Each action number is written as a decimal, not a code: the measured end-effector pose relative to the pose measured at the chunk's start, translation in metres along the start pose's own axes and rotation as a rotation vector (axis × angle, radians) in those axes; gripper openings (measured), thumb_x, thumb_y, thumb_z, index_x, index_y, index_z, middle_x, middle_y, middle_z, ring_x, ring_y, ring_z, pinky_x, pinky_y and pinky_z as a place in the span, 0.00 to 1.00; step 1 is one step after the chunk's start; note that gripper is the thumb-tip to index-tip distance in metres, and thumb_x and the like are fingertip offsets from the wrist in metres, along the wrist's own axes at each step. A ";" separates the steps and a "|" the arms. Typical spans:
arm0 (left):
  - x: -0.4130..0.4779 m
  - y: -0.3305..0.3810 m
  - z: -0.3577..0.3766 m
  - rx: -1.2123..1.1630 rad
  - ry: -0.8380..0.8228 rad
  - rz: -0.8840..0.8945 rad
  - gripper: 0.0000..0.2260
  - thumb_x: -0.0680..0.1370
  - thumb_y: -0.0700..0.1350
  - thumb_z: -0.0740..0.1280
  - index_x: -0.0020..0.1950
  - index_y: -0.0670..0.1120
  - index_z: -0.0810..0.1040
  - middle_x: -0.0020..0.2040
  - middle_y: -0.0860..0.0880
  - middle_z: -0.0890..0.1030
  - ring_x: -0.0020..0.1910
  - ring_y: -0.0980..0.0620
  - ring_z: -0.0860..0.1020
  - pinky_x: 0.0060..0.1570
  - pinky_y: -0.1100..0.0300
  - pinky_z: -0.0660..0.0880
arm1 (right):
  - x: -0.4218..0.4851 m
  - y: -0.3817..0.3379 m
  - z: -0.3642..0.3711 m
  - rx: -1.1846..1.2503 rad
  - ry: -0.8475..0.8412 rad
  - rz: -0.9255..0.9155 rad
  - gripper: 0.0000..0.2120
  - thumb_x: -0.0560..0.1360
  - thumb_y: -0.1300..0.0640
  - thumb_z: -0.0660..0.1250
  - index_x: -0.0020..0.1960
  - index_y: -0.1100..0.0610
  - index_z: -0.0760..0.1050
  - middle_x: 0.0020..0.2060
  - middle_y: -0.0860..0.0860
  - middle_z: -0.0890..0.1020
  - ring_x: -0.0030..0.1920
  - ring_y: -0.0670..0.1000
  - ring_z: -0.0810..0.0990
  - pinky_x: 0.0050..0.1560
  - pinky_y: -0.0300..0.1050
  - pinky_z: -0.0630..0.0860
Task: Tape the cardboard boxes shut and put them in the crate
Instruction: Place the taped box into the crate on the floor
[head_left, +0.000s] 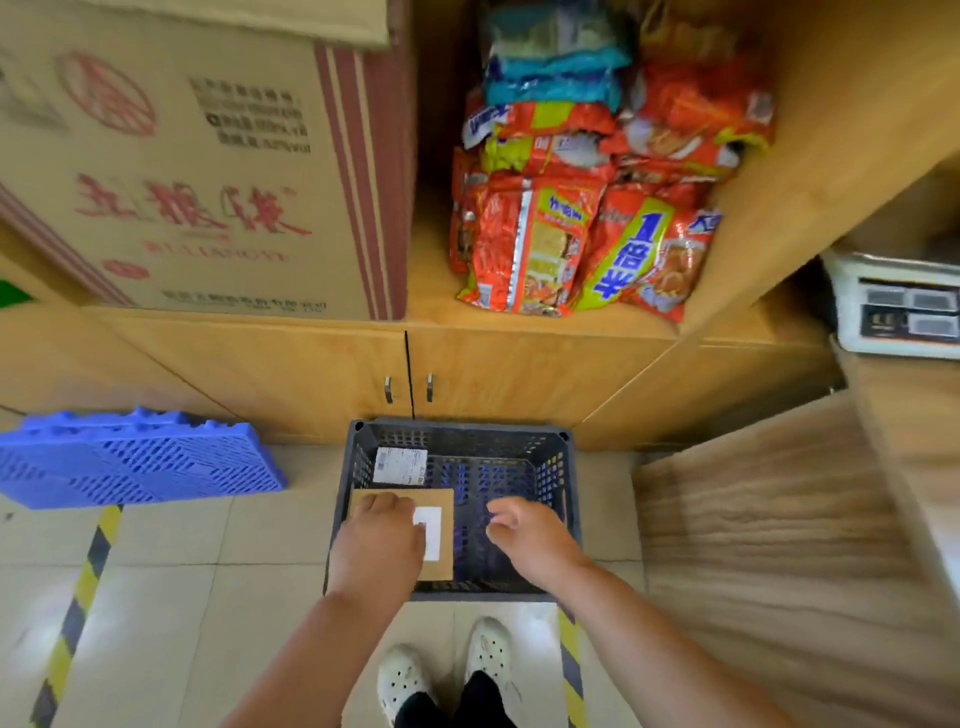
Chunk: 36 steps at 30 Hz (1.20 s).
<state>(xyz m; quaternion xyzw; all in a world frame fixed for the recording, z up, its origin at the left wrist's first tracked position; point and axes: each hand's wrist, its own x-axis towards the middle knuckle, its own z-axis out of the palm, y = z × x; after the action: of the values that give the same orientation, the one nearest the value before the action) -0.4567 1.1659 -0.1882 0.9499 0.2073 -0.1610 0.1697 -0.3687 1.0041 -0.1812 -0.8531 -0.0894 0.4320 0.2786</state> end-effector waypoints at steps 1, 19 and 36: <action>-0.005 0.009 -0.013 0.004 -0.005 0.021 0.14 0.80 0.47 0.56 0.64 0.49 0.73 0.60 0.52 0.74 0.62 0.51 0.70 0.53 0.59 0.70 | -0.014 -0.005 -0.009 0.028 0.015 0.000 0.18 0.80 0.55 0.60 0.70 0.55 0.69 0.66 0.52 0.75 0.64 0.48 0.74 0.56 0.35 0.67; -0.095 0.220 -0.047 -0.209 -0.057 0.298 0.13 0.81 0.47 0.56 0.62 0.53 0.75 0.60 0.52 0.79 0.58 0.50 0.76 0.52 0.57 0.72 | -0.209 0.102 -0.117 0.380 0.340 0.060 0.16 0.79 0.60 0.62 0.65 0.60 0.74 0.59 0.54 0.79 0.56 0.48 0.77 0.54 0.36 0.70; -0.302 0.533 0.082 -0.262 -0.218 0.530 0.12 0.79 0.49 0.59 0.59 0.56 0.78 0.58 0.55 0.80 0.56 0.53 0.78 0.54 0.59 0.73 | -0.461 0.406 -0.215 0.622 0.652 0.134 0.11 0.77 0.60 0.63 0.58 0.57 0.78 0.47 0.52 0.80 0.42 0.50 0.77 0.44 0.43 0.74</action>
<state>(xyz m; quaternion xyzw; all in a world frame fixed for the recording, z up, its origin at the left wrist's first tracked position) -0.4969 0.5749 -0.0110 0.9180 -0.0482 -0.1840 0.3479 -0.5171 0.4006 0.0127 -0.8242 0.1926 0.1642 0.5066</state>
